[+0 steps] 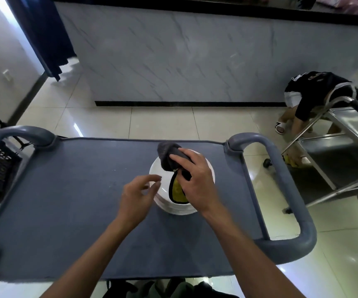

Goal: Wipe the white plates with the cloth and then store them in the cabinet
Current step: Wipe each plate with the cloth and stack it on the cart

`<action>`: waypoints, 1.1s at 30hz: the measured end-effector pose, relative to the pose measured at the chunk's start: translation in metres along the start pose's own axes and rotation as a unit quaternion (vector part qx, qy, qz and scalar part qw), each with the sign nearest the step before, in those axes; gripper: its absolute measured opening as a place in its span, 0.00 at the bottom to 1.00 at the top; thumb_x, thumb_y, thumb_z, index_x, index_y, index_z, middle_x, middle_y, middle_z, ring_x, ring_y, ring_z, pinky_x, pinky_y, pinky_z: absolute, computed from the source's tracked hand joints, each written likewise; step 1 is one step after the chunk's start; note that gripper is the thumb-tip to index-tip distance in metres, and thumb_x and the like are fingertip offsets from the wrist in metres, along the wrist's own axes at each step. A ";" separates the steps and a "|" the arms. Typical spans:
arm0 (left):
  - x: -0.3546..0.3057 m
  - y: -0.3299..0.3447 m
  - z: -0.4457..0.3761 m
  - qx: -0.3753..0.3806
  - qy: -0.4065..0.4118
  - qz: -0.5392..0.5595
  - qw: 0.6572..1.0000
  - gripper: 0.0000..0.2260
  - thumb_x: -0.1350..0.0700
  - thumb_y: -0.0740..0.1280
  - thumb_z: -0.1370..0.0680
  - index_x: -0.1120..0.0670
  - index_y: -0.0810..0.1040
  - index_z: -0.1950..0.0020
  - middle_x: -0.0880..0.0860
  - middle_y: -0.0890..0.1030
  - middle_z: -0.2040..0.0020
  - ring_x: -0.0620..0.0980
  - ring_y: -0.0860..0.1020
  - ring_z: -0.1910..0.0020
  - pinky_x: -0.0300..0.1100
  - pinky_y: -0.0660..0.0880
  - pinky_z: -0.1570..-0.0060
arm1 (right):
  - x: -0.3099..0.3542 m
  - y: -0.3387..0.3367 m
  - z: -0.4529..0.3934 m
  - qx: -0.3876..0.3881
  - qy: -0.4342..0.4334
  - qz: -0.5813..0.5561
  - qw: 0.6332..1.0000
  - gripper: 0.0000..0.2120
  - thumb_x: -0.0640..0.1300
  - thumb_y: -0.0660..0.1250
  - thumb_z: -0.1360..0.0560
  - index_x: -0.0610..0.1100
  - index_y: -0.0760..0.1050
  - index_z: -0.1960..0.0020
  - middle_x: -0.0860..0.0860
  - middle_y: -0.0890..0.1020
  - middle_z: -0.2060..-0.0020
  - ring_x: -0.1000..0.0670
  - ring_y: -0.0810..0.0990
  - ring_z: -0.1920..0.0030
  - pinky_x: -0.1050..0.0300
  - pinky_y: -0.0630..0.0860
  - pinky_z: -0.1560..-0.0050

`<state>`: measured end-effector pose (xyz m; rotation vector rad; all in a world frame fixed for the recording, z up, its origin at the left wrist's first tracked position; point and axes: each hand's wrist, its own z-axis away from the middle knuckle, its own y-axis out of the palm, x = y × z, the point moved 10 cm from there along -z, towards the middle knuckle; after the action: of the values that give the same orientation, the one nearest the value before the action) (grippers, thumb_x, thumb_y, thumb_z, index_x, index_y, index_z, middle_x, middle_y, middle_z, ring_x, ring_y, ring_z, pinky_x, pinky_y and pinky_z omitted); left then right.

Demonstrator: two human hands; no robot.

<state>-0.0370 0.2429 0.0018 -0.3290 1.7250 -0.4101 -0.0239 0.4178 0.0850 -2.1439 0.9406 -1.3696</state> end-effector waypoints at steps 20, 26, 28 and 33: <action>0.172 -0.139 0.000 -0.054 -0.314 0.338 0.885 0.17 0.63 0.64 0.17 0.55 0.73 0.29 0.55 0.84 0.46 0.57 0.85 0.56 0.48 0.83 0.62 | 0.074 0.265 -0.007 0.203 0.092 -0.034 0.974 0.26 0.31 0.68 0.30 0.44 0.77 0.33 0.48 0.78 0.36 0.45 0.74 0.37 0.57 0.69 0.32; 0.215 -0.145 -0.006 -0.016 -0.354 0.269 0.896 0.18 0.65 0.64 0.18 0.56 0.74 0.29 0.55 0.81 0.38 0.53 0.83 0.51 0.44 0.83 0.62 | 0.064 0.315 0.010 0.261 0.151 0.016 0.953 0.27 0.39 0.70 0.27 0.43 0.72 0.28 0.45 0.74 0.31 0.42 0.71 0.33 0.48 0.68 0.30; 0.227 -0.155 -0.010 -0.014 -0.344 0.160 0.925 0.16 0.62 0.67 0.19 0.55 0.77 0.31 0.55 0.80 0.36 0.54 0.81 0.42 0.52 0.82 0.49 | 0.059 0.322 0.016 0.292 0.154 0.053 0.942 0.28 0.43 0.70 0.26 0.46 0.70 0.27 0.46 0.72 0.29 0.42 0.69 0.31 0.45 0.67 0.30; 0.218 -0.168 -0.025 0.014 -0.270 0.002 0.963 0.11 0.59 0.68 0.21 0.54 0.82 0.40 0.53 0.83 0.44 0.51 0.81 0.46 0.52 0.76 0.38 | 0.054 0.319 0.021 0.327 0.152 0.110 0.926 0.28 0.53 0.67 0.23 0.52 0.66 0.24 0.50 0.69 0.26 0.47 0.65 0.27 0.45 0.67 0.31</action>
<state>-0.1041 -0.0009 -0.1111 -0.3766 1.1845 -0.3055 -0.0900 0.1614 -0.1023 -1.3174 0.6655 -1.6338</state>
